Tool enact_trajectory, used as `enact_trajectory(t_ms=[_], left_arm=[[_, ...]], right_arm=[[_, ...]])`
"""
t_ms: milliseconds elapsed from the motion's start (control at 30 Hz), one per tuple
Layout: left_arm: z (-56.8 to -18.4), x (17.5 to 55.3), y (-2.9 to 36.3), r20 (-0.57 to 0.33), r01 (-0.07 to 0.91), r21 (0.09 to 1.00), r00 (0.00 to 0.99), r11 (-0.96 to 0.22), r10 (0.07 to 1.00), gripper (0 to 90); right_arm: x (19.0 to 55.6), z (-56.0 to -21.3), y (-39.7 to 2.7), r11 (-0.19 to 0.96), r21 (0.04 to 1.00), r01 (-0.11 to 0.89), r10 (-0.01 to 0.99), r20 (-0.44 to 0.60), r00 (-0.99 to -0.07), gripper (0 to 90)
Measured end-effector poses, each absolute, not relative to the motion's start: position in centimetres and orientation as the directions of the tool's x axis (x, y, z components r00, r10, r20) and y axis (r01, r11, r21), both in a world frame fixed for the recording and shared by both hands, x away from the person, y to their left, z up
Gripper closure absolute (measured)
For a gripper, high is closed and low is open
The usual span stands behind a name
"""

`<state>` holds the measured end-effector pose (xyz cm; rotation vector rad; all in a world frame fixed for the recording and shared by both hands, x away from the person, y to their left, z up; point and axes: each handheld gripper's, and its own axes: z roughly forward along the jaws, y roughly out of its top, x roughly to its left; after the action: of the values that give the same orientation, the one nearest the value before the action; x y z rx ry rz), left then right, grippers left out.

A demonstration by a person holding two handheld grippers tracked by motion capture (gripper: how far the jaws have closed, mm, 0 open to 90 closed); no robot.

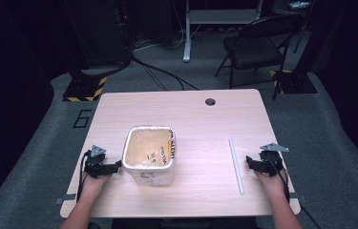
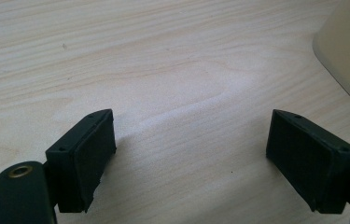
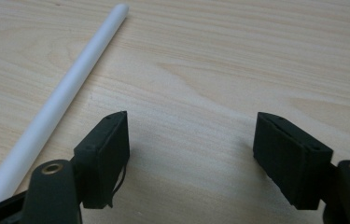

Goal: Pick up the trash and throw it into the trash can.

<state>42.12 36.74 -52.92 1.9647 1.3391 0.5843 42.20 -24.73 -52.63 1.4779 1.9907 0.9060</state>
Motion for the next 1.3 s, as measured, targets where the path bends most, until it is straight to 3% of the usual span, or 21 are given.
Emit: enact_trajectory(t_ms=[133, 167, 233, 867, 1300], left_arm=[[-52.9, 42.1, 36.7, -0.010, 0.624, 0.744, 0.369, -0.240, 0.929, 15.6], [-52.9, 42.1, 36.7, -0.011, 0.624, 0.744, 0.368, -0.239, 0.930, 15.9], [-52.9, 42.1, 36.7, -0.011, 0.624, 0.744, 0.368, -0.238, 0.930, 16.0], [-52.9, 42.2, 36.7, -0.013, 0.625, 0.744, 0.367, -0.236, 0.930, 16.1], [-52.9, 42.2, 36.7, -0.014, 0.625, 0.744, 0.367, -0.236, 0.930, 16.1]], right_arm=[[42.0, -52.5, -24.8, 0.200, 0.754, 0.625, 0.952, 0.000, -0.305, 38.5], [42.0, -52.3, -24.8, 0.192, 0.750, 0.632, 0.955, 0.005, -0.296, 45.1], [41.9, -52.2, -24.9, 0.190, 0.747, 0.637, 0.956, 0.007, -0.294, 47.6], [40.7, -50.2, -23.2, 0.188, 0.782, 0.594, 0.931, 0.052, -0.362, 52.4], [40.0, -49.7, -21.7, 0.214, 0.781, 0.587, 0.907, 0.065, -0.417, 51.1]])
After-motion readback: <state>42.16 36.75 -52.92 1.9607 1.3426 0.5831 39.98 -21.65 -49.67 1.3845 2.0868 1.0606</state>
